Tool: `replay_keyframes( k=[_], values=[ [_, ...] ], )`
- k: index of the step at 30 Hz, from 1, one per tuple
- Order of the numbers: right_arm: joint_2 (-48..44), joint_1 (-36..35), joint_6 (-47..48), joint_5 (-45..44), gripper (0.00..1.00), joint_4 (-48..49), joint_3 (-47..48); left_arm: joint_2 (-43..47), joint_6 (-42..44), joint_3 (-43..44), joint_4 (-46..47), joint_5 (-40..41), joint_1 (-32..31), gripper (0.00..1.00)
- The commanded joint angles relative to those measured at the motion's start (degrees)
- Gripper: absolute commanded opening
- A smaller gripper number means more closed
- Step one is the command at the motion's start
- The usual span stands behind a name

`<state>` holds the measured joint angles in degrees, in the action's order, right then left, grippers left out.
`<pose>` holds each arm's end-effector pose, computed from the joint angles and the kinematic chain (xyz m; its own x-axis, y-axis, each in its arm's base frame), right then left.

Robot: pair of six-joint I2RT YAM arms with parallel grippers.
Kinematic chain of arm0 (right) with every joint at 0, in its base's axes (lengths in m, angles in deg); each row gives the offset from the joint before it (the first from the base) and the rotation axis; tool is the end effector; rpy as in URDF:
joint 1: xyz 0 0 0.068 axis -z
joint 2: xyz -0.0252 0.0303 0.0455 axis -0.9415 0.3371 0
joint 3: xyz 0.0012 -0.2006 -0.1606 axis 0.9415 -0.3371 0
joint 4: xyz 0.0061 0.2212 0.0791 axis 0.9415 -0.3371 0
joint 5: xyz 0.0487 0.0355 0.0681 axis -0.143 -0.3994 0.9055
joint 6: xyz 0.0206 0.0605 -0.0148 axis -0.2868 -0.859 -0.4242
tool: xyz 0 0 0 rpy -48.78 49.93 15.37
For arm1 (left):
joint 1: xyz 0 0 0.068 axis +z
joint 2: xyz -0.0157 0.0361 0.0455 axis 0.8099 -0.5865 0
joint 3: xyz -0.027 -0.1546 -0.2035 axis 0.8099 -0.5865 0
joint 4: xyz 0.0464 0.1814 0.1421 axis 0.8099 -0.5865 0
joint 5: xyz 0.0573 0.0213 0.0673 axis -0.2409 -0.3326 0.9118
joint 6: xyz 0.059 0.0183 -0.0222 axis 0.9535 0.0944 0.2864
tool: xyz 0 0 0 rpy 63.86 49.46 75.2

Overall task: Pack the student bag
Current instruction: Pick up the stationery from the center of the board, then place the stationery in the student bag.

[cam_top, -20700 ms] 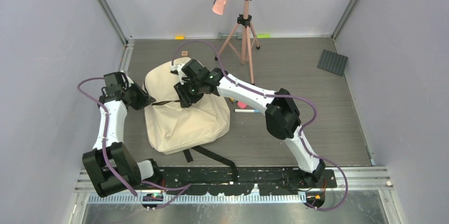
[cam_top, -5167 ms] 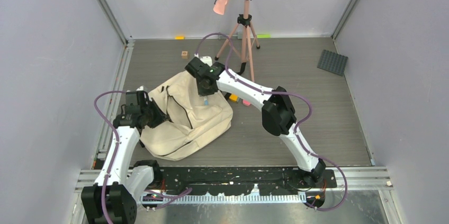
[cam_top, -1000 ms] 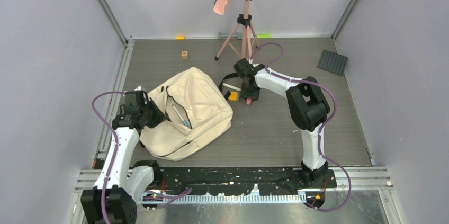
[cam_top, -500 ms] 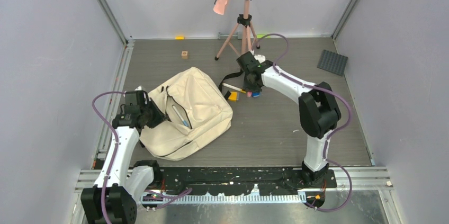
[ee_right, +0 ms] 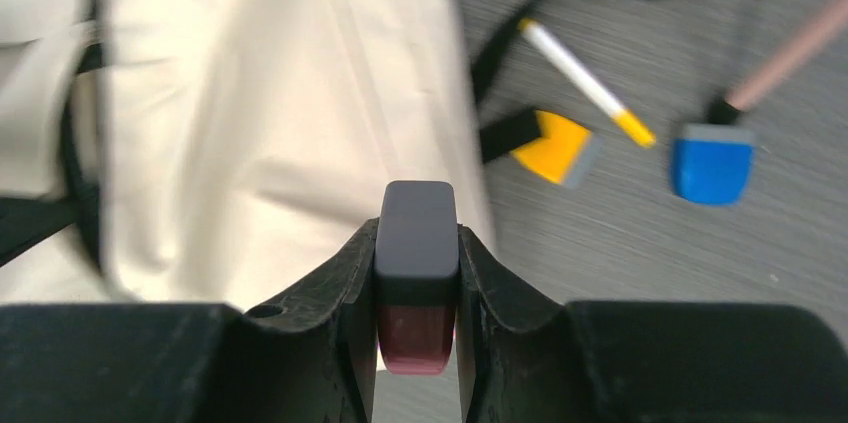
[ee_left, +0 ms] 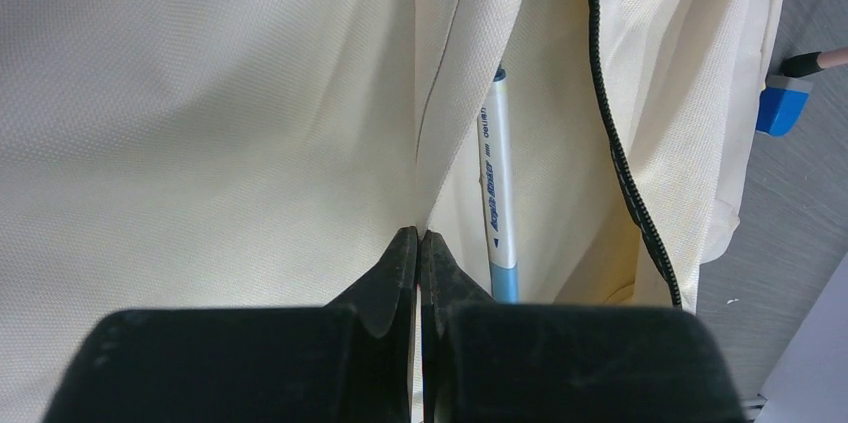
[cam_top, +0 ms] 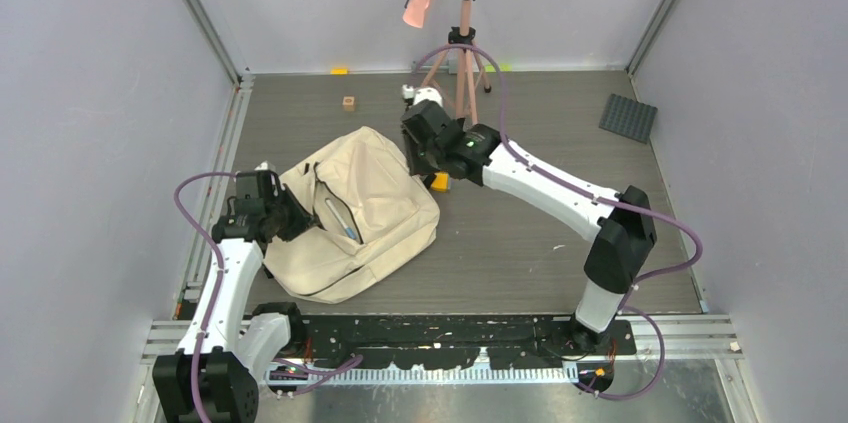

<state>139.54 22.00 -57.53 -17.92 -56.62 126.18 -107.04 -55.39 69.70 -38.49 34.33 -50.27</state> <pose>0.2569 0.2661 0.2993 -0.6740 -0.1317 -0.7269 -0.3174 0.9402 0.1239 0.1691 0.0009 0.2177 -0.6682 -0.6187 -0.4132 -0.4099 0.7696 -0.4896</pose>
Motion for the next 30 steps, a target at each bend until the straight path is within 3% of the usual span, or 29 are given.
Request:
replay_keyframes(
  k=[1,6,10,19,24,30],
  values=[
    [2.2,-5.0,5.6,3.3,0.0,1.3,9.5,0.9,0.7,2.8,1.5,-1.1,0.2,0.0],
    [8.8,-8.8,6.9,9.9,0.01,-0.3,18.4,1.6,0.2,2.5,1.8,-2.3,0.2,0.0],
    [14.7,-12.6,8.9,10.1,0.01,-5.2,28.3,1.8,-0.6,2.5,2.3,-3.3,0.2,0.0],
    [26.4,-18.1,15.0,14.6,0.0,-15.1,41.1,2.2,-1.1,2.4,2.4,-3.5,0.2,0.0],
    [32.5,-19.2,17.4,12.2,0.0,-20.6,49.1,2.5,-1.2,2.6,2.1,-3.2,0.2,0.0],
    [33.7,-19.4,18.5,2.7,0.04,-21.3,48.7,3.3,-1.2,2.5,1.7,-2.5,0.2,0.0]
  ],
)
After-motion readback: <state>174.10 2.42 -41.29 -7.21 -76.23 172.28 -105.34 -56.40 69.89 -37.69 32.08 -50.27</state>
